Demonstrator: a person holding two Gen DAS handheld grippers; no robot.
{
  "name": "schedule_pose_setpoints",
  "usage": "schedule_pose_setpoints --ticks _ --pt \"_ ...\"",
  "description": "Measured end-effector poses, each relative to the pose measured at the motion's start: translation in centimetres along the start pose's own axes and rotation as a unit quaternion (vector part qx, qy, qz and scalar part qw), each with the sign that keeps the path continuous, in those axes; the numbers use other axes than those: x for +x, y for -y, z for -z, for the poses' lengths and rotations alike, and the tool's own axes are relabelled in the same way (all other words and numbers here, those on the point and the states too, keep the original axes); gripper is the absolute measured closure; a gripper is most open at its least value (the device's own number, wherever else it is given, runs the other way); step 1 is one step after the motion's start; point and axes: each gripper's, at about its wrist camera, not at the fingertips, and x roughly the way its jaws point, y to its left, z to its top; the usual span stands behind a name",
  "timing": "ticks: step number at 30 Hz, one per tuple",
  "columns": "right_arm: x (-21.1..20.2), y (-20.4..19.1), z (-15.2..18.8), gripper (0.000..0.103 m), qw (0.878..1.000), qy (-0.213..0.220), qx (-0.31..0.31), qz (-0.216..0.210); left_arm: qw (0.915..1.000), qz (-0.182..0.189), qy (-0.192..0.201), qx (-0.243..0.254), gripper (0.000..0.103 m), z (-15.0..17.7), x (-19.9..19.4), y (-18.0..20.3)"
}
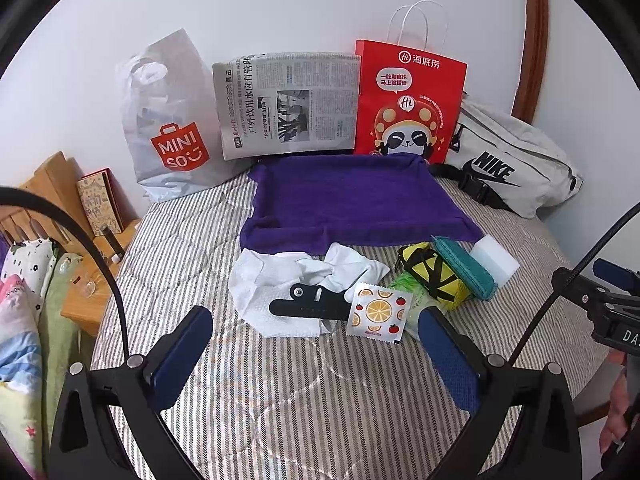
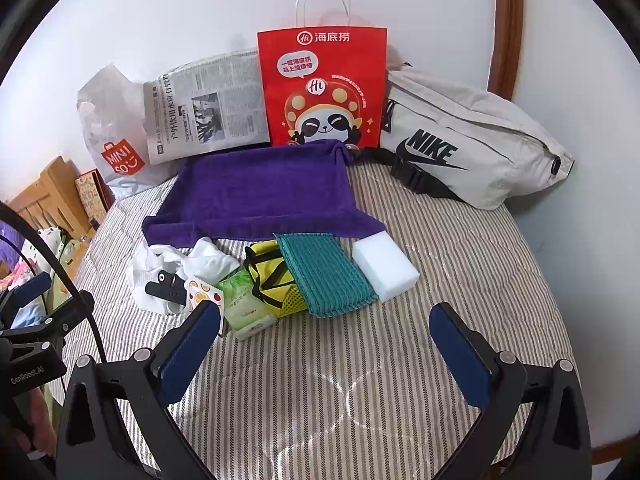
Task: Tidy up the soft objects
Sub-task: 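Reach into the pile and grasp the white paper towel with the left gripper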
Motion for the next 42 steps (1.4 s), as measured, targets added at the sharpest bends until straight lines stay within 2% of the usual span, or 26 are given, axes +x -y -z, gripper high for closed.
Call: schedule_pose_setpoints --ticks 7,15,18,23,29,32,33,34,37,38,39,40,42 --pt "0.6 0.3 -0.1 0.000 1.000 -0.001 0.004 -0.009 0.9999 -0.009 -0.005 0.003 0.000 0.1 1.6 -0.9" --pt "3.2 0.7 0.1 0.000 1.000 -0.024 0.004 -0.012 0.9978 0.002 -0.057 -0.033 0.000 1.3 7.4 -4.5" --pt "4.5 1.0 0.2 0.000 0.999 -0.036 0.006 -0.010 0.9979 0.001 -0.058 -0.030 0.000 1.8 9.0 -4.8" --pt "6.6 1.3 0.6 0.000 0.998 -0.059 0.006 -0.001 0.9981 -0.005 -0.058 -0.021 0.000 0.8 12.3 -5.1" --pt "8.3 1.6 0.7 0.000 0.997 -0.075 0.002 0.004 0.9966 -0.008 -0.079 -0.022 0.005 -0.1 16.0 -5.6" --pt "9.0 1.8 0.5 0.000 0.997 -0.080 0.000 0.008 0.9959 -0.020 -0.088 -0.010 0.014 0.3 17.4 -6.4" --pt "9.3 2.0 0.5 0.000 0.997 -0.081 0.002 0.008 0.9955 -0.016 -0.092 -0.015 0.023 0.5 17.8 -6.9" --pt "9.7 2.1 0.4 0.000 0.996 -0.084 0.006 0.008 0.9951 -0.010 -0.096 -0.021 0.039 0.6 18.0 -7.3" --pt "10.9 2.3 0.3 0.000 0.995 -0.095 0.014 0.012 0.9938 0.033 -0.103 -0.026 0.061 1.0 18.5 -7.7" --pt "11.2 2.3 0.3 0.000 0.995 -0.099 0.015 0.012 0.9948 0.029 -0.097 -0.012 0.063 1.1 18.5 -7.4" --pt "11.5 2.2 0.3 0.000 0.995 -0.101 0.013 0.011 0.9952 0.027 -0.094 0.006 0.070 1.3 18.3 -7.0" --pt "11.8 2.0 0.3 0.000 0.994 -0.104 0.009 0.012 0.9953 0.031 -0.090 0.016 0.084 1.4 18.1 -6.7" --pt "12.0 1.6 0.3 0.000 0.994 -0.105 0.001 0.014 0.9948 0.040 -0.092 0.019 0.093 1.5 17.8 -6.5"
